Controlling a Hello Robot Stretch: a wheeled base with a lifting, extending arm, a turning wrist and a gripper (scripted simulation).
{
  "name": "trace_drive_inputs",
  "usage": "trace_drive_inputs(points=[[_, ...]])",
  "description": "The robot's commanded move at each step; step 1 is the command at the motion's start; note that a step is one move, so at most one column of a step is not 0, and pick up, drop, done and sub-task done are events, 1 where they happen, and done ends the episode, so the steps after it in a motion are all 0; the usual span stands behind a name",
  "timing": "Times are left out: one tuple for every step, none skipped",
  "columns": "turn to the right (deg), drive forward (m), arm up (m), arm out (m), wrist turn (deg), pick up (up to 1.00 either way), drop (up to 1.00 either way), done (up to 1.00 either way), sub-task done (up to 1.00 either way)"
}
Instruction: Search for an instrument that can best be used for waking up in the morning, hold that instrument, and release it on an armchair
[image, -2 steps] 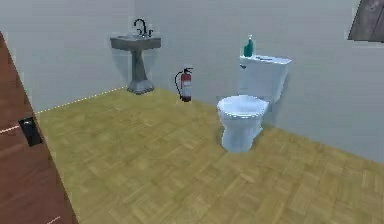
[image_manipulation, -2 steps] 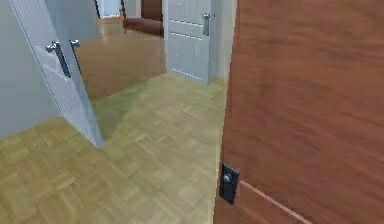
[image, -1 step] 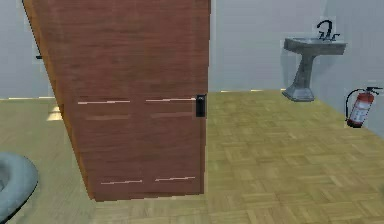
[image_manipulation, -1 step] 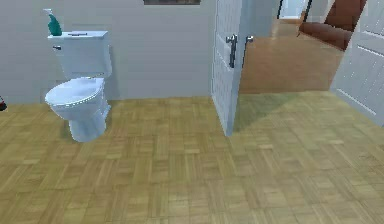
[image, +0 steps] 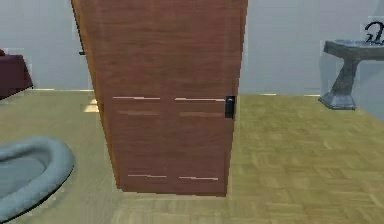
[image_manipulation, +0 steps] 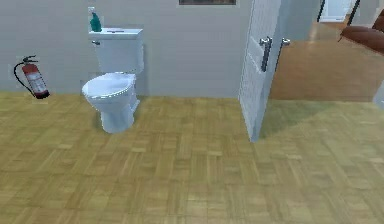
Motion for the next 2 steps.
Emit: trace_drive_inputs(points=[[0.0,0.15,0.00,0.00,0.0,0.00,0.00,0.00,0.00],[45.0,0.00,0.00,0.00,0.0,0.00,0.00,0.00,0.00]])
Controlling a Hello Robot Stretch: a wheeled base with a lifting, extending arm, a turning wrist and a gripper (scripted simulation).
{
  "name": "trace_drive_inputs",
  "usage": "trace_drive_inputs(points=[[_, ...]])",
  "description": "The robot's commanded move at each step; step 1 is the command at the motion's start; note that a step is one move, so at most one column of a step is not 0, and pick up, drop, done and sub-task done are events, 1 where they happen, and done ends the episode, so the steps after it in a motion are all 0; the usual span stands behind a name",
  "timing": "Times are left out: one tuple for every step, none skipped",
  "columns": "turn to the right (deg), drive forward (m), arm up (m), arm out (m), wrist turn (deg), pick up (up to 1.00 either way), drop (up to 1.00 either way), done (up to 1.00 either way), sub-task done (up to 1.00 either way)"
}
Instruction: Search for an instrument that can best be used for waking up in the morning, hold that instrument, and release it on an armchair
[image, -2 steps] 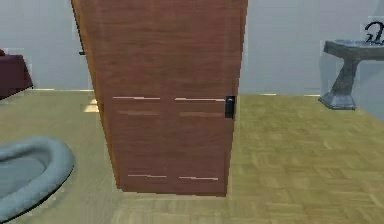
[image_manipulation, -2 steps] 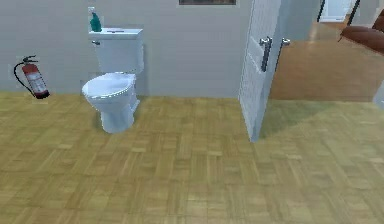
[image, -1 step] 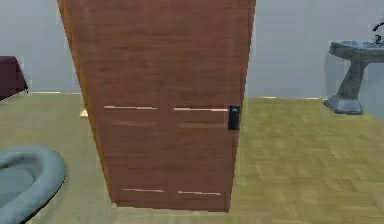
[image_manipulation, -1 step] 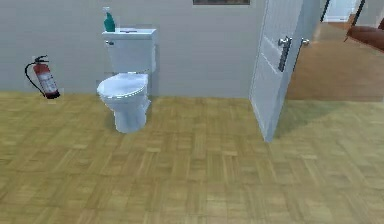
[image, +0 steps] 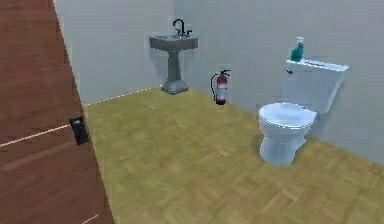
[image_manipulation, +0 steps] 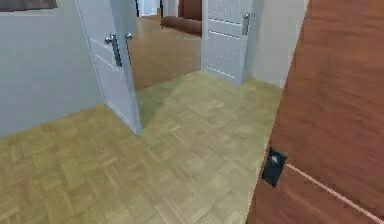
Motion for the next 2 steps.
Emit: trace_drive_inputs(points=[[42.0,0.00,0.00,0.00,0.0,0.00,0.00,0.00,0.00],[0.0,0.50,0.00,0.00,0.0,0.00,0.00,0.00,0.00]])
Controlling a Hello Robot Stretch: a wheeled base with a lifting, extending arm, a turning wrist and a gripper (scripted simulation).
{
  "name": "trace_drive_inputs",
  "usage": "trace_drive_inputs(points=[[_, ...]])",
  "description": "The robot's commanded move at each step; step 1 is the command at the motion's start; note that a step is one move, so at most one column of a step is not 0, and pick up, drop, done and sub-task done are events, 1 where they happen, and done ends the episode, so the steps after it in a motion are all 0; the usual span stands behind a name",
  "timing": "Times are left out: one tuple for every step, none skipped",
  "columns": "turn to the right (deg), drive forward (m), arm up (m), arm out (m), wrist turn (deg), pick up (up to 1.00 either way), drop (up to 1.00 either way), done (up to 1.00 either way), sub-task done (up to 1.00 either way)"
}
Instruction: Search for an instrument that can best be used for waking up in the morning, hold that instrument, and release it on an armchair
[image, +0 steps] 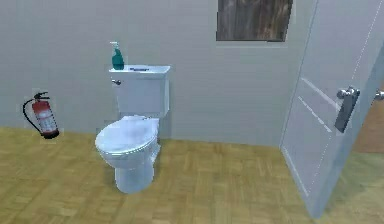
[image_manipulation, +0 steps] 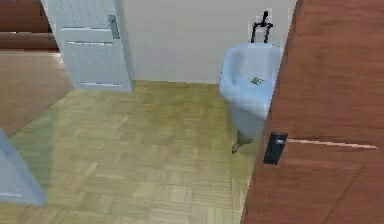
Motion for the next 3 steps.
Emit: trace_drive_inputs(points=[[45.0,0.00,0.00,0.00,0.0,0.00,0.00,0.00,0.00],[0.0,0.10,0.00,0.00,0.0,0.00,0.00,0.00,0.00],[27.0,0.00,0.00,0.00,0.0,0.00,0.00,0.00,0.00]])
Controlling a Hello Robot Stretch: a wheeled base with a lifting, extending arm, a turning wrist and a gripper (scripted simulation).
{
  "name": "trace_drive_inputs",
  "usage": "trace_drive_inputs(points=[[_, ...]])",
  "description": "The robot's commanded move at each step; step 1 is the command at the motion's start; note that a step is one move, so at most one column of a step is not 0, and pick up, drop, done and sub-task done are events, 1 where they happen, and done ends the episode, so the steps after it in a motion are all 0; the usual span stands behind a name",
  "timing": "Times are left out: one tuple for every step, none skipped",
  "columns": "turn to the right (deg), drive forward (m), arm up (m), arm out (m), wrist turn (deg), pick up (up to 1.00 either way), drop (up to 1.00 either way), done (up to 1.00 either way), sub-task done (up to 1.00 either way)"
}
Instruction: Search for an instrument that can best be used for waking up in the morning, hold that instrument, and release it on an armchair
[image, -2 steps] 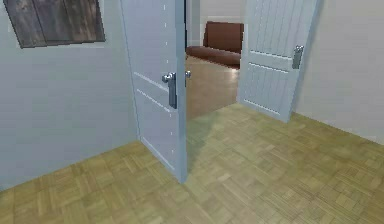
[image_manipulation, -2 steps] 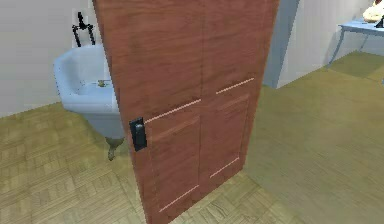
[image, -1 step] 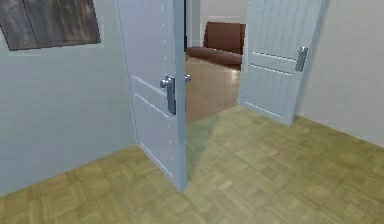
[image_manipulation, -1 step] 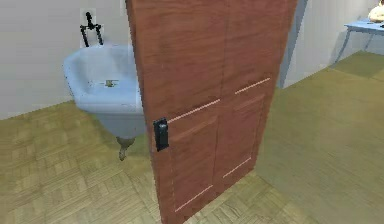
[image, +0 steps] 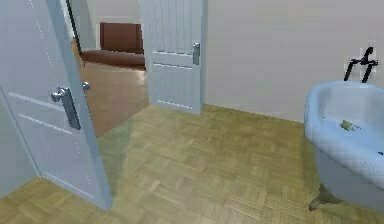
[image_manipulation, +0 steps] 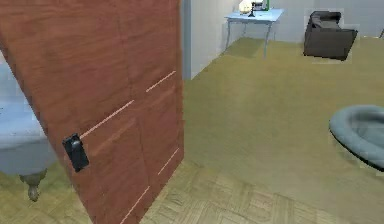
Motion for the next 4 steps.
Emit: trace_drive_inputs(points=[[0.0,1.00,0.00,0.00,0.0,0.00,0.00,0.00,0.00],[18.0,0.00,0.00,0.00,0.0,0.00,0.00,0.00,0.00],[0.0,0.15,0.00,0.00,0.0,0.00,0.00,0.00,0.00],[-45.0,0.00,0.00,0.00,0.0,0.00,0.00,0.00,0.00]])
